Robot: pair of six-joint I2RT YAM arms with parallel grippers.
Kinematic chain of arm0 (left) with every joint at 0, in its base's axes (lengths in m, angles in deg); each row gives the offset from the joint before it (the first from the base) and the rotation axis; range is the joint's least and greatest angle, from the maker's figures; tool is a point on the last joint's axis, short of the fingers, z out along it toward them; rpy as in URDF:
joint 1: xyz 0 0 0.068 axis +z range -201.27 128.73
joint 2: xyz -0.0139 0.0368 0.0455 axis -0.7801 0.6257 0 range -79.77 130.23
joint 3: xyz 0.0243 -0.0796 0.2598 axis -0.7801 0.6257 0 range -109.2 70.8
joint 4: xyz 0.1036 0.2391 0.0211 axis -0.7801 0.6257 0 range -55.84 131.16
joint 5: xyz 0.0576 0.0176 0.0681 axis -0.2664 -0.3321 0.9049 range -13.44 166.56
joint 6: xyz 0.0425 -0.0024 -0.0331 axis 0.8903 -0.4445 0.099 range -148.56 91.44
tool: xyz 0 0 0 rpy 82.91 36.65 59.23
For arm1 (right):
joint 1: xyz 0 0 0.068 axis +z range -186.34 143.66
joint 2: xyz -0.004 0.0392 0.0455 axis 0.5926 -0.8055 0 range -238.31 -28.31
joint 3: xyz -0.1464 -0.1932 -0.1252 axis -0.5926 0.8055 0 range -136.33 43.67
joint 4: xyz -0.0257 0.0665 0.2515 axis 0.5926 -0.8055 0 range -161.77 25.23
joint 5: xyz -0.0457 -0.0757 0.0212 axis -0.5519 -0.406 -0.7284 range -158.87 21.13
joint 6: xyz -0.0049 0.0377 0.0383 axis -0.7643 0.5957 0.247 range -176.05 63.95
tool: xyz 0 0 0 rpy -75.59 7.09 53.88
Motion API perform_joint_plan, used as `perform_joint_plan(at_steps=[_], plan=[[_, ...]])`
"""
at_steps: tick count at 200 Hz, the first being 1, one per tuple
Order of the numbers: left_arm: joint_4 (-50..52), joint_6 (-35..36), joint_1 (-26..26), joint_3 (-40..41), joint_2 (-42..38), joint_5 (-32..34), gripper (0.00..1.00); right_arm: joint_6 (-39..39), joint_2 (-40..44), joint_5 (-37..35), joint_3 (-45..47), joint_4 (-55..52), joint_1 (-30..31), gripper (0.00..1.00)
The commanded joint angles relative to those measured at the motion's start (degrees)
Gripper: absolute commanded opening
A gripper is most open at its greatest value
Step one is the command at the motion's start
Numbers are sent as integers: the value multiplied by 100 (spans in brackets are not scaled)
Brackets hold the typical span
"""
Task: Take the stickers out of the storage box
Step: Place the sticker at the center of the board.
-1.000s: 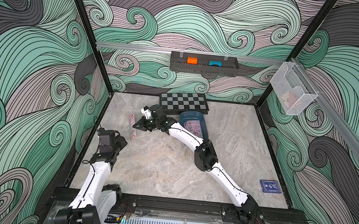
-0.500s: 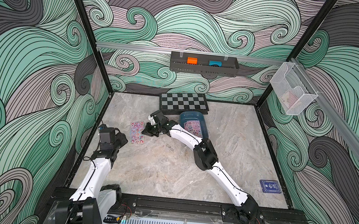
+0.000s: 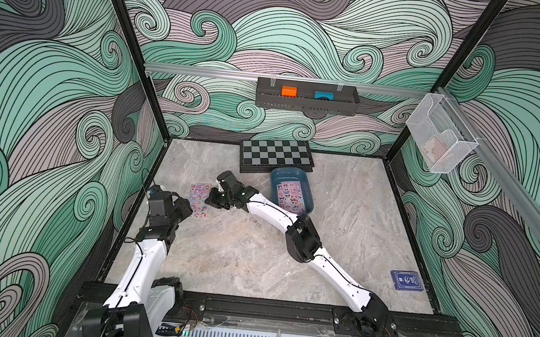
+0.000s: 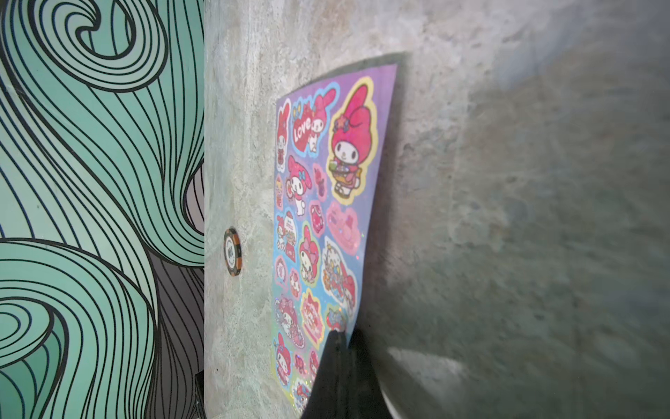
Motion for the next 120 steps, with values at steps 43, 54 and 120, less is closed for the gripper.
perform_joint_plan(at_steps=[43, 54, 120], plan=[[-43, 133, 24, -63, 9, -21, 46, -74, -39, -110, 38, 26, -27, 20], [-74, 133, 23, -41, 26, -14, 46, -157, 77, -103, 155, 26, -27, 34], [-152, 163, 21, -51, 140, -103, 46, -820, 1828, -378, 2626, 685, -218, 52]])
